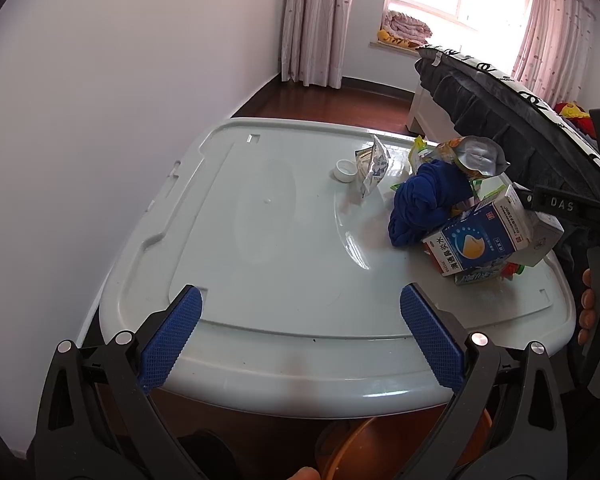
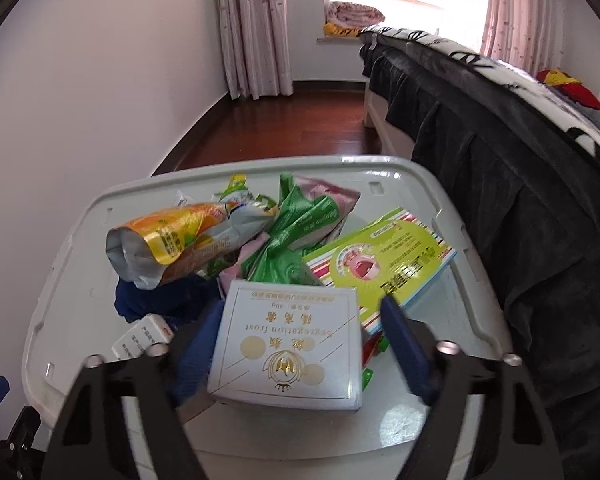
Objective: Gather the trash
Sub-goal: 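Grasp the white square box with the right gripper, then grasp the white carton with the left gripper while the right gripper holds the white box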
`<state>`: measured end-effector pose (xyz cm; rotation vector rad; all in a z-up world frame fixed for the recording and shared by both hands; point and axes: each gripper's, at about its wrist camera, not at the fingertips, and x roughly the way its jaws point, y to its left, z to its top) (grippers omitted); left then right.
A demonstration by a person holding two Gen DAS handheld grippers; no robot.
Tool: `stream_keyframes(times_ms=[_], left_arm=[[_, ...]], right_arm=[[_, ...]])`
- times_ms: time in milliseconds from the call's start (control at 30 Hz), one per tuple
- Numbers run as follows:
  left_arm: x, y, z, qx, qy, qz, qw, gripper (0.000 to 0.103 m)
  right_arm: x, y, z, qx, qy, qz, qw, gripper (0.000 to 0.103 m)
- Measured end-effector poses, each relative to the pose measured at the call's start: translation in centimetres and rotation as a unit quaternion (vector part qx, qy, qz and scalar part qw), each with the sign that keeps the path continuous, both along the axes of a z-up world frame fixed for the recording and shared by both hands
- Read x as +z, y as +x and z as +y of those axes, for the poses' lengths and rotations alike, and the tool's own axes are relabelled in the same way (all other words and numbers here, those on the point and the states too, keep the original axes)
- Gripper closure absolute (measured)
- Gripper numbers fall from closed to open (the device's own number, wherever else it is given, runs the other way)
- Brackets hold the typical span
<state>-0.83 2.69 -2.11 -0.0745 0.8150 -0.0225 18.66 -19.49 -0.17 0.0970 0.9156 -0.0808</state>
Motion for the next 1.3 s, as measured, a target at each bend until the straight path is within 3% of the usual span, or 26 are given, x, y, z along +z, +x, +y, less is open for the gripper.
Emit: stream_keyframes(times_ms=[167,433,767,933,1100,1300], left_arm=[[0.0,0.1,0.0,0.000,0.002,-0.001,1.0000,0.006],[0.6,-0.4,-1.7,-0.024,0.012,-0.012,0.9996,0.006],[1.8,-1.3,-7.6,-0.077,0.025,-0.032,0.9962,0.006],[2.2,-1.8,-12.6,-0.088,0.059,-0.065,0.9923,0.006],[1.3,-0.8,-17.3,-0.035,0.129,-0.100,0.9859,0.006],[0.6,0.8,-19.7,0.028,0.136,-0.106,0.9846,0.006]], right_arm=[[0.0,-0.5,0.1,-0.001,-0.013,-0.009,1.000,0.041],[2.9,-3.0,-1.2,-0.001,-0.006,-0.056,0.998,0.041],[4.0,-9.8,-4.6,-0.014,0.006,-0.072,0.997,0.041],[3.1,-12.6,-7.0,-0.033,0.023,-0.067,0.997,0.041],[2.5,-14.2,-9.1,-0.053,0.038,-0.064,0.996,0.041],[2.3,-14.7,-9.8,-0.048,0.043,-0.066,0.996,0.041]])
